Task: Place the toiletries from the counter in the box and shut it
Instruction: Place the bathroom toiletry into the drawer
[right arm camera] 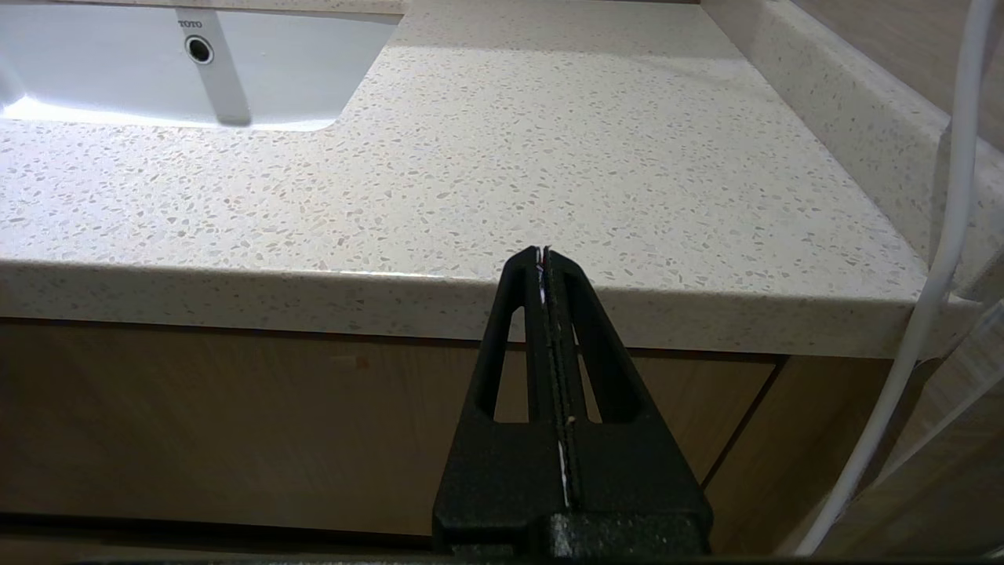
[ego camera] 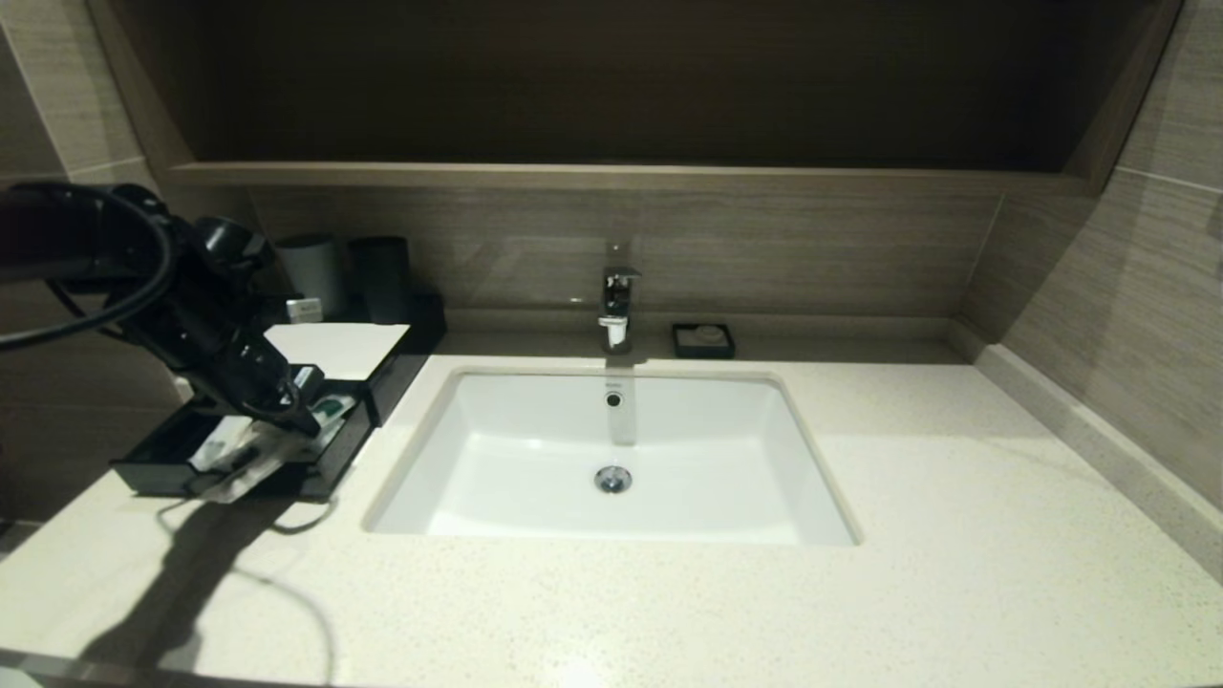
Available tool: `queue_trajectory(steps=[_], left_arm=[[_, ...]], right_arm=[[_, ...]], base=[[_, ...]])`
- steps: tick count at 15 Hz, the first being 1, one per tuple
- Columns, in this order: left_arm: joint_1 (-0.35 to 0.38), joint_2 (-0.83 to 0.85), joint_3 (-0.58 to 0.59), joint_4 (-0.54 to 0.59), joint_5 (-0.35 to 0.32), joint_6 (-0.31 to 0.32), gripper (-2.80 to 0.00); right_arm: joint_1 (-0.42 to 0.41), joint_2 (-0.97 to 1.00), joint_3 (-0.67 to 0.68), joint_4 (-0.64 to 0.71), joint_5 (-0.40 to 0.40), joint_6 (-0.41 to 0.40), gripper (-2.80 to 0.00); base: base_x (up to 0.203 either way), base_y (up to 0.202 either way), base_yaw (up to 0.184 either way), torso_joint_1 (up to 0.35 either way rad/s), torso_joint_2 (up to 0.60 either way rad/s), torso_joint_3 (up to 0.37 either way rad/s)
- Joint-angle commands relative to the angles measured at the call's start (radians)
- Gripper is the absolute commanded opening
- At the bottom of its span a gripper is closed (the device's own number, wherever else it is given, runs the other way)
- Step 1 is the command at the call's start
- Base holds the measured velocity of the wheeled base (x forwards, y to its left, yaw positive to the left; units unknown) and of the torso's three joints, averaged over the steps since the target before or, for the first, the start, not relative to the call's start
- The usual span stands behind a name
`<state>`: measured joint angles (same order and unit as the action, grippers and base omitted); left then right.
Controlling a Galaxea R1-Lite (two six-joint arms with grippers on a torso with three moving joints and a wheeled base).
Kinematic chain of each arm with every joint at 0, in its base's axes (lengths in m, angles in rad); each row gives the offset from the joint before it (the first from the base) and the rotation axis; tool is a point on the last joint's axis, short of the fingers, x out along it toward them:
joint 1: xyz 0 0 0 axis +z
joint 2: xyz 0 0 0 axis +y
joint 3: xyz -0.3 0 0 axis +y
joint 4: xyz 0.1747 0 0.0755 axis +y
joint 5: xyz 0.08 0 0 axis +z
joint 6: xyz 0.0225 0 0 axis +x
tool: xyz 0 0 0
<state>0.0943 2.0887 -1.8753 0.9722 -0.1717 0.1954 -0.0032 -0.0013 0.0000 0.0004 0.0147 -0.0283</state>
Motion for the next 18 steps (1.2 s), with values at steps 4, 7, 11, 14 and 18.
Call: queue_trajectory(steps=[4,7,11,14,18], left_arm=[[-0.004,0.016,0.000,-0.038,-0.021,-0.036,-2.80],[-0.005,0.027,0.000,-0.047,-0.022,-0.037,-2.80],[-0.005,0.046,-0.001,-0.082,-0.023,-0.064,-2.80],[-0.005,0.057,-0.001,-0.123,-0.023,-0.099,-2.80],[-0.005,0.057,-0.001,-0.155,-0.031,-0.136,-2.80]], right_arm=[[0.000,0.000,0.002,0.000,0.001,-0.001,-2.80],[0.000,0.001,0.002,0.000,0.001,-0.001,-2.80],[0.000,0.001,0.002,0.000,0.001,-0.001,-2.80],[0.000,0.000,0.000,0.000,0.001,-0.001,-2.80],[0.000,0.001,0.002,0.000,0.001,-0.001,-2.80]], base=[[0.000,0.000,0.000,0.000,0.00,0.000],[0.000,0.000,0.000,0.000,0.00,0.000],[0.000,0.000,0.000,0.000,0.00,0.000],[0.000,0.000,0.000,0.000,0.00,0.000],[0.000,0.000,0.000,0.000,0.00,0.000]])
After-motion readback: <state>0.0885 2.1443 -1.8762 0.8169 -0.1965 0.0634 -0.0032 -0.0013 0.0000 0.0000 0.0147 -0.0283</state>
